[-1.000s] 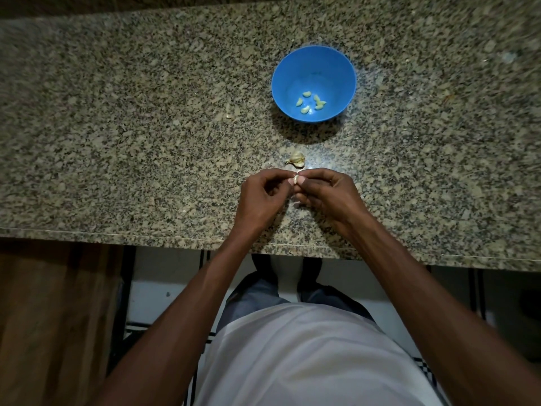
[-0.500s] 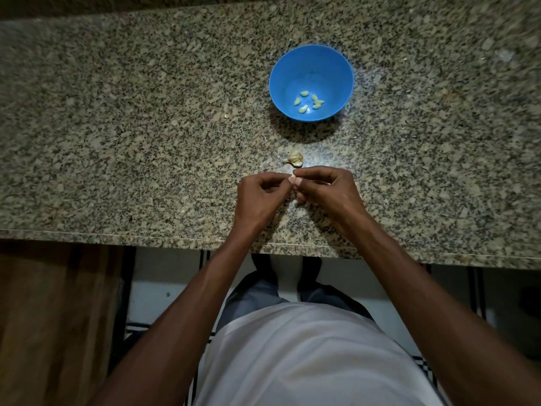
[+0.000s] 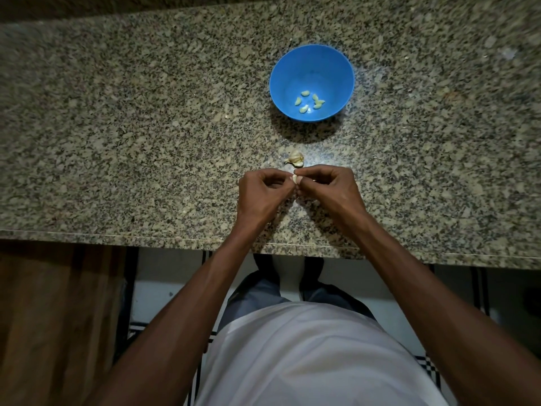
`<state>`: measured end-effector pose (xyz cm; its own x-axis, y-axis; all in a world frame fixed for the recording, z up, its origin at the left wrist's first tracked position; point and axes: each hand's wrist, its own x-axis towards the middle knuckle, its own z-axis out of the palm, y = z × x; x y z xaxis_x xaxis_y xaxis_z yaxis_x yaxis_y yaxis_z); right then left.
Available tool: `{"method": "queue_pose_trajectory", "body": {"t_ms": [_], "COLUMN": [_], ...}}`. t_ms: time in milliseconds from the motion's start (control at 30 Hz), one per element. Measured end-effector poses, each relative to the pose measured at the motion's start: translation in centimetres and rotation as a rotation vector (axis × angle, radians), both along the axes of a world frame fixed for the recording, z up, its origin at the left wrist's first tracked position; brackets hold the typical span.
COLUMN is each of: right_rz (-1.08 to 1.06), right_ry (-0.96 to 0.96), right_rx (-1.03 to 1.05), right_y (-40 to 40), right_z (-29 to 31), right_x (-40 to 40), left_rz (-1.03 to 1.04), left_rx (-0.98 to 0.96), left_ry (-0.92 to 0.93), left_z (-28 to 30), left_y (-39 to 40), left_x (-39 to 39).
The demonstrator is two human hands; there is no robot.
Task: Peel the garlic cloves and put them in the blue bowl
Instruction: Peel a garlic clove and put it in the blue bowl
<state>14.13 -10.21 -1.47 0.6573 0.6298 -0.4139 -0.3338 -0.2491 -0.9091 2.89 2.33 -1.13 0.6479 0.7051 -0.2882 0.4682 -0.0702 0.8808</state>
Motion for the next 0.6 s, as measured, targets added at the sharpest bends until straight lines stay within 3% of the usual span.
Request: {"method": "queue_pose_trajectory", "body": {"t_ms": [267, 500, 600], "right_rz": [0.014, 0.005, -0.027], "right_ry": [0.237, 0.228, 0.166], "right_rx": [0.051, 0.089, 0.041], "right_y": [0.51, 0.35, 0.39], "right_z": [-0.25, -0.46, -0.57], "right_x": [0.2, -0.17, 0.11], "left_rz": [0.019, 0.051, 0.091], "left_rx": [0.056, 0.031, -0.083], "left_ry": [0.022, 0.015, -0.036], "left_z": [-0.08, -0.54, -0.63], "left_y": [0.29, 0.32, 0.36], "left_x": [-0.1, 0.32, 0.29]}}
